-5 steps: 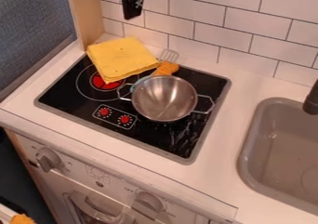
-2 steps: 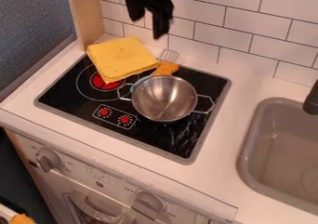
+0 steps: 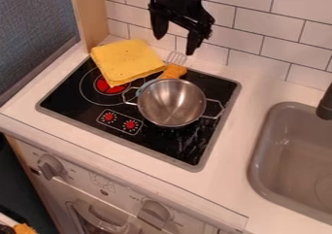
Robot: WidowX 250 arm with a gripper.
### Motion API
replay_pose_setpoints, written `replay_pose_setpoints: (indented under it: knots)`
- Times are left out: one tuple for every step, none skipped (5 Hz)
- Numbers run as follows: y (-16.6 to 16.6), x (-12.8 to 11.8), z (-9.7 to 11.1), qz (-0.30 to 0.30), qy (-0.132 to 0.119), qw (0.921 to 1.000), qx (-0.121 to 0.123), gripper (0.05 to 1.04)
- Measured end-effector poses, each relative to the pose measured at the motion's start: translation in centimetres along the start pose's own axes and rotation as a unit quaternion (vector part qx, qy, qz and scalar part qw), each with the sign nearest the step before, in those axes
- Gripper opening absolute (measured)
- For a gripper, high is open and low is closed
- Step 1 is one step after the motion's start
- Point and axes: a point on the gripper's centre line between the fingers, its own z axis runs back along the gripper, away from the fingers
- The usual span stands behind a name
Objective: Move the orange object to the bottom of the left burner
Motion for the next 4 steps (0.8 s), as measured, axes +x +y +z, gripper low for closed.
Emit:
replay_pose_setpoints:
  knots:
    - [-0.3,-0.6,-0.6,0.049,0.006,0.9988,-0.001,1.001]
    - [-0.7,-0.9,-1.2,0.060,0.002,0.9981,-0.010,1.001]
    - [0.1,-1.1,-1.6,0.084,-0.004,0.9964,-0.005,1.001]
    - [0.1,-1.1,-2.3,0.076,-0.009,0.9970,-0.009,1.001]
